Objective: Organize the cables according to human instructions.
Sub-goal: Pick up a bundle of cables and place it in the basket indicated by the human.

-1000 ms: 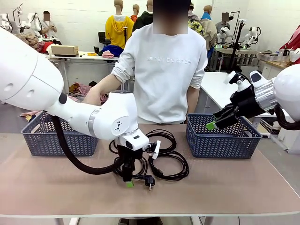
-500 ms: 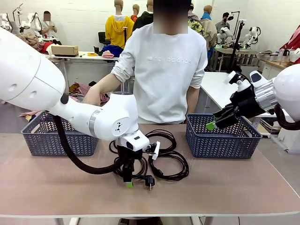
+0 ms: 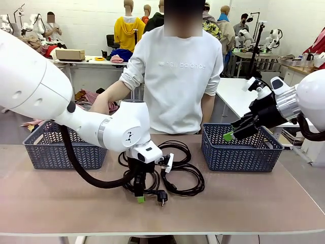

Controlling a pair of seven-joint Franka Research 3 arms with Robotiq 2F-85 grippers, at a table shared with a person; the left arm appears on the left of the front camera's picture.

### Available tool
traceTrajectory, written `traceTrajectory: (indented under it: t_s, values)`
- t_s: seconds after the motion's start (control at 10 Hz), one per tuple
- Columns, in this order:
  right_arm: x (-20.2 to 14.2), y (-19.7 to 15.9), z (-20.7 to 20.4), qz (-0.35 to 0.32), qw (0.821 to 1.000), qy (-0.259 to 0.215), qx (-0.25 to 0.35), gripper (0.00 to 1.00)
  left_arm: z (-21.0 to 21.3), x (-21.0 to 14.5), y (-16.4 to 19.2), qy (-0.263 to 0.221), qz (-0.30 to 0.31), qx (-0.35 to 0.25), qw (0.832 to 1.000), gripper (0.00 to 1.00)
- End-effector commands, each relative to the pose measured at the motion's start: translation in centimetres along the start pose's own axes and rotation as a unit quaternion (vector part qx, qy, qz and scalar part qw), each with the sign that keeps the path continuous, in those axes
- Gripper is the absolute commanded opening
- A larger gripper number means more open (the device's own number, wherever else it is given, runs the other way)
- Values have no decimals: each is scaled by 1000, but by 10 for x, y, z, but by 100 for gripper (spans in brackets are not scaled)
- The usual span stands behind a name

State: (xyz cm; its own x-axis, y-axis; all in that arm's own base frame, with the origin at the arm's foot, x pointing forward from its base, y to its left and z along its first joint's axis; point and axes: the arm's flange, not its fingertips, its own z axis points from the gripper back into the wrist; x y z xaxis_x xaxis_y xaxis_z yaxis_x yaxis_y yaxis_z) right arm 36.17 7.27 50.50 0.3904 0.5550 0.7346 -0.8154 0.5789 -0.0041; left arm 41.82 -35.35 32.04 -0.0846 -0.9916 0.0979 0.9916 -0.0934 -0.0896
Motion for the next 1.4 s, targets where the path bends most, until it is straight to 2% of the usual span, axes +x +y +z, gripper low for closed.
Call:
traceTrajectory:
  t_s: [0.0, 0.1, 0.2, 0.3, 0.4, 0.7, 0.9, 1.3]
  values:
    - [0, -1, -1, -1, 1000, -7, 6, 100, 4, -1, 1, 9, 1, -3, 1000, 23]
    - [0, -1, -1, -1, 1000, -7, 6, 100, 4, -1, 2, 10, 2, -3, 1000, 40]
    - [0, -1, -1, -1, 1000, -7, 6, 100, 5, -2, 2, 12, 3, -3, 1000, 4]
    - [0, -1, -1, -1, 1000, -7, 6, 100, 5, -2, 2, 12, 3, -3, 1000, 21]
    - [0, -1, -1, -1, 1000, -7, 6, 100, 6, -2, 1, 13, 2, -4, 1000, 0]
    - [0, -1, -1, -1, 1000, -7, 6, 100, 9, -4, 0, 15, 12, -7, 1000, 0]
    - [0, -1, -1, -1, 1000, -7, 6, 100, 25, -5, -5, 21, 30, 31, 999, 0]
    - [0, -1, -1, -1, 1000, -7, 6, 100, 118, -24, -23, 33, 36, 95, 994, 0]
